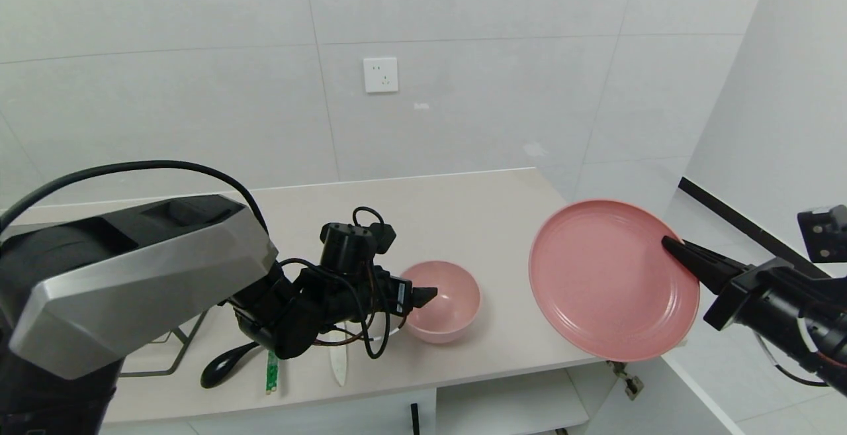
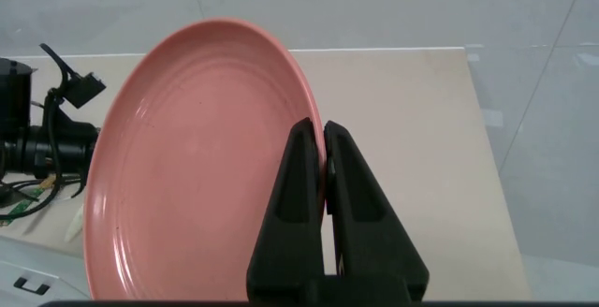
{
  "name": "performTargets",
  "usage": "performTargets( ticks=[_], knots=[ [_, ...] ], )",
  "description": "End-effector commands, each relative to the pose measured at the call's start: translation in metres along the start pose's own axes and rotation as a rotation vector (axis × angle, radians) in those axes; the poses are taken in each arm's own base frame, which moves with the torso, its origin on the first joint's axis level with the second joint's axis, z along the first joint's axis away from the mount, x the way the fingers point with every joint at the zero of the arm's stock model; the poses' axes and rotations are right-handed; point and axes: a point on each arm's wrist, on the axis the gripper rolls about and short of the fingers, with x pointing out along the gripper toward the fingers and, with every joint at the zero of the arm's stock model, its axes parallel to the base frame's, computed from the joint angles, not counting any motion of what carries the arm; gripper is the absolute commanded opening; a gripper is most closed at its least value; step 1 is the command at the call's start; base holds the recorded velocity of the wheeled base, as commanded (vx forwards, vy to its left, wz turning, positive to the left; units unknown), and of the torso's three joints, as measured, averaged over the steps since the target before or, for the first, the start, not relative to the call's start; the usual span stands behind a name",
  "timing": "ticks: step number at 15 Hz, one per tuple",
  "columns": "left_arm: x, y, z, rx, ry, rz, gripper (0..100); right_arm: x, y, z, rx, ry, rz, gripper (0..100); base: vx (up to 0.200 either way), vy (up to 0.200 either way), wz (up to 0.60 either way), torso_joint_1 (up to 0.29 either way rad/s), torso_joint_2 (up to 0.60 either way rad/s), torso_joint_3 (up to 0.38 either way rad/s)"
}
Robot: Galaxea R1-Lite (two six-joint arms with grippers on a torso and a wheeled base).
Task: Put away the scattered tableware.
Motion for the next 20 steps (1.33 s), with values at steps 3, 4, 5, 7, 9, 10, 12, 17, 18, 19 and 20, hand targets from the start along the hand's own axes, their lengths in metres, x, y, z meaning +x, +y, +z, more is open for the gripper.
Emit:
performTargets(
  ticks=[3, 4, 5, 7, 9, 10, 12, 17, 18, 19, 20],
  knots=[
    [0.007, -0.005, -0.017, 0.007, 0.048, 0.034, 0, 0.0, 0.0, 0.001, -0.001, -0.003, 0.001, 0, 0.0, 0.0, 0.0, 0.0, 0.0, 0.0],
    [0.007, -0.007, -0.017, 0.011, 0.047, 0.031, 0, 0.0, 0.0, 0.001, -0.001, -0.003, 0.001, 0, 0.0, 0.0, 0.0, 0.0, 0.0, 0.0],
    [0.007, -0.008, -0.016, 0.012, 0.042, 0.031, 0, 0.0, 0.0, 0.001, -0.001, -0.003, 0.001, 0, 0.0, 0.0, 0.0, 0.0, 0.0, 0.0],
    [-0.009, -0.009, 0.001, 0.016, -0.015, 0.057, 0, 0.0, 0.0, 0.001, -0.001, -0.003, 0.001, 0, 0.0, 0.0, 0.0, 0.0, 0.0, 0.0],
    [-0.035, -0.013, 0.023, 0.019, -0.068, 0.057, 0, 0.0, 0.0, 0.001, -0.002, -0.006, 0.001, 0, 0.0, 0.0, 0.0, 0.0, 0.0, 0.0],
    [-0.044, -0.015, 0.029, 0.019, -0.077, 0.06, 0, 0.0, 0.0, 0.001, -0.002, -0.006, 0.001, 0, 0.0, 0.0, 0.0, 0.0, 0.0, 0.0],
    [-0.062, -0.019, 0.036, 0.026, -0.105, 0.055, 0, 0.0, 0.0, 0.001, -0.002, -0.005, 0.001, 0, 0.0, 0.0, 0.0, 0.0, 0.0, 0.0],
    [-0.114, -0.027, 0.037, 0.02, -0.122, 0.036, 0, -0.001, 0.001, 0.003, -0.005, -0.017, 0.002, 0, 0.0, 0.0, 0.0, 0.0, 0.0, 0.0],
    [-0.118, -0.023, 0.039, 0.008, -0.135, 0.053, 0, -0.001, 0.001, 0.003, -0.005, -0.017, 0.002, 0, 0.0, 0.0, 0.0, 0.0, 0.0, 0.0],
    [-0.123, -0.02, 0.039, -0.001, -0.14, 0.065, 0, -0.001, 0.001, 0.003, -0.005, -0.017, 0.002, 0, 0.0, 0.0, 0.0, 0.0, 0.0, 0.0],
    [-0.133, -0.018, 0.038, -0.017, -0.149, 0.073, 0, -0.001, 0.0, 0.004, -0.006, -0.02, 0.001, 0, 0.0, 0.0, 0.0, 0.0, 0.0, 0.0]
  ],
)
